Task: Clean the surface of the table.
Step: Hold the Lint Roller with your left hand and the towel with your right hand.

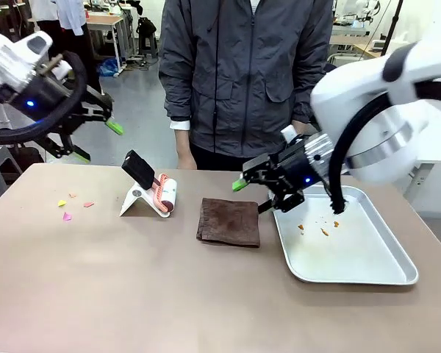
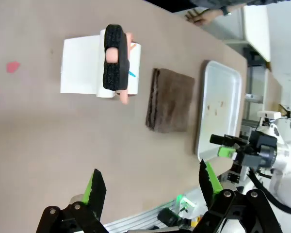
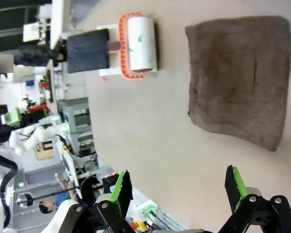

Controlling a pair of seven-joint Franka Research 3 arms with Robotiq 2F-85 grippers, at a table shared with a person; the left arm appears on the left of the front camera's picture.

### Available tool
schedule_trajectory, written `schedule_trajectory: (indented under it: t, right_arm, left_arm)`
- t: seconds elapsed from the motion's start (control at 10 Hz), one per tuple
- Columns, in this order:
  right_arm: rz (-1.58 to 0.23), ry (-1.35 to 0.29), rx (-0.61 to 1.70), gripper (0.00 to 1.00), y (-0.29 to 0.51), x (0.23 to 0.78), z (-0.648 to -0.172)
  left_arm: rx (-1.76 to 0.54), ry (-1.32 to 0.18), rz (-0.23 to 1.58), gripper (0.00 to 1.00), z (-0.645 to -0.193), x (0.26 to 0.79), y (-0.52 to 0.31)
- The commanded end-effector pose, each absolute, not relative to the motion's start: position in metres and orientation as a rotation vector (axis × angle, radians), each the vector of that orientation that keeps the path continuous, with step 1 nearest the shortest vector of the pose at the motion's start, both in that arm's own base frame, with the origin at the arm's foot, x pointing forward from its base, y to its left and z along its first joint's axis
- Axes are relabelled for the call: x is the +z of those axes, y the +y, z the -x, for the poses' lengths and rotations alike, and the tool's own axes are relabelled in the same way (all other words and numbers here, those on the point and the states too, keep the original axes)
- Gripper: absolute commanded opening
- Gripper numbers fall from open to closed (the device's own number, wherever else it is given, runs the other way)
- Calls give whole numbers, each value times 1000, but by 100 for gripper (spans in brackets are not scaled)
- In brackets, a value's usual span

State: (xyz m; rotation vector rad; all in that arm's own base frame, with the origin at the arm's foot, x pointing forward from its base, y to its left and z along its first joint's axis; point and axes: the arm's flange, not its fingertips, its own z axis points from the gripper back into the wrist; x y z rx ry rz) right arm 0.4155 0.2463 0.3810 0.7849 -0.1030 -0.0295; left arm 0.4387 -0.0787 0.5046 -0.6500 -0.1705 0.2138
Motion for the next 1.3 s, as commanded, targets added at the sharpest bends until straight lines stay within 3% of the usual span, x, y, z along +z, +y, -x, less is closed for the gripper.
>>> schedule_trajectory:
  t: [0.0,0.5,0.6,1.0,1.2]
  right_arm:
    - [-757,-80,-39,100,261,375,-427]
    - [-681,-149,-54,100,263,357,-434]
    - [-724,-119,-33,100,258,355,-428]
    - [-713,-126,-30,100,257,354,-430]
    - [-520,-92,-88,100,268,353,-436]
  left_arm:
    - [258,-99,615,100,-464,490,-86]
    - [304,-132,609,100,-497,455,-86]
    - [279,-77,619,100,-488,451,-85]
    - [281,-87,619,100,-493,449,-86]
    - [323,-197,525,100,-511,442,-82]
